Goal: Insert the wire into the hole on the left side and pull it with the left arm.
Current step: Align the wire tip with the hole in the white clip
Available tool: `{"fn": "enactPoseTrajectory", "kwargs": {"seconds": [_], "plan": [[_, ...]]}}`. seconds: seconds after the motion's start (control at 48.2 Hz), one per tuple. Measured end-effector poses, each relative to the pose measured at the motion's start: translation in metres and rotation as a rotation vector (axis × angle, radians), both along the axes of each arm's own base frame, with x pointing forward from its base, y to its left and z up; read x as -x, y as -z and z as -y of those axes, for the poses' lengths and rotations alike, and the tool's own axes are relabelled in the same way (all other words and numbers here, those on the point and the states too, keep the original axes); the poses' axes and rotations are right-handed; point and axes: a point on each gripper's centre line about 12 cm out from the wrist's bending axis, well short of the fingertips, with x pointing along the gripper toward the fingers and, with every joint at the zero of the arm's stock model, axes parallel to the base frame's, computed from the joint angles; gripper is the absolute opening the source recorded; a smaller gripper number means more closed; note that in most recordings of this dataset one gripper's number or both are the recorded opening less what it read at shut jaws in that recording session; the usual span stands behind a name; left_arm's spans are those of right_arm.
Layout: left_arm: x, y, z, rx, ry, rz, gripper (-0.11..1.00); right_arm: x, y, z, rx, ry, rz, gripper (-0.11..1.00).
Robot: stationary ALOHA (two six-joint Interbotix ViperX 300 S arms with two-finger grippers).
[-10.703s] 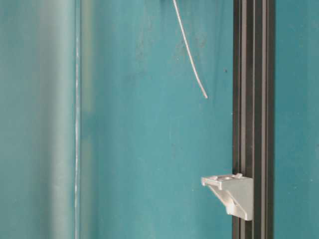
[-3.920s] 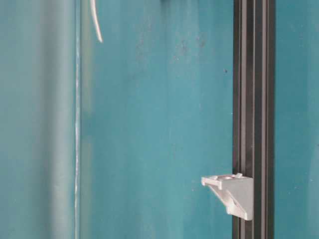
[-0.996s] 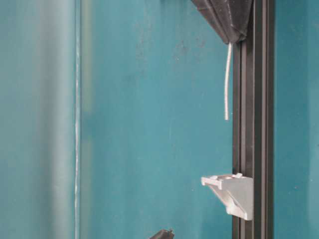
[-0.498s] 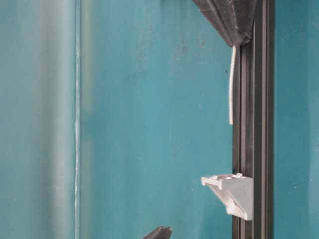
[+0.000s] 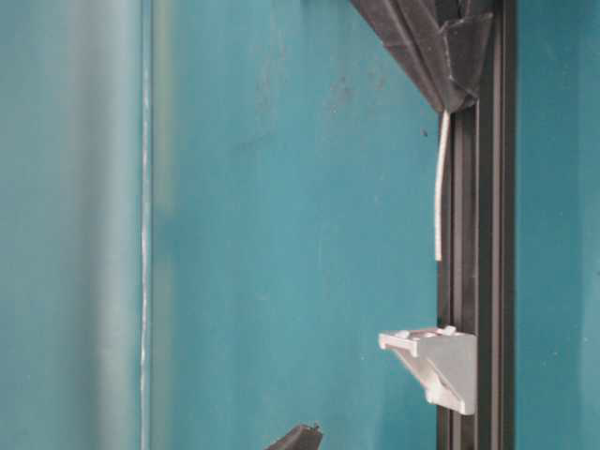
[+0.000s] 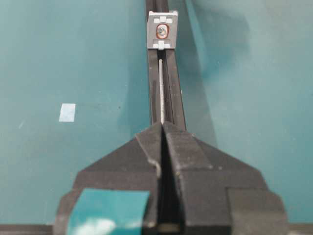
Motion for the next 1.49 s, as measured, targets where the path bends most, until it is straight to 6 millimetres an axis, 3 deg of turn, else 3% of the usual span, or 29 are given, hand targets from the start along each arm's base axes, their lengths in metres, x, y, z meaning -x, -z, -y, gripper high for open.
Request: {"fn": "enactPoseTrajectory", "kwargs": {"seconds": [0.954, 1.493], "plan": [[-0.001, -0.002, 0.015, 0.012, 0.043, 0.002, 0.66, -0.016, 0.002, 0.0, 0.01, -0.009, 0.02, 0.01], [-0.016, 0.016, 0.02, 0.001, 0.044, -0.058, 0.66, -0.021, 0.003, 0.0, 0.004, -0.005, 0.02, 0.01]]}}
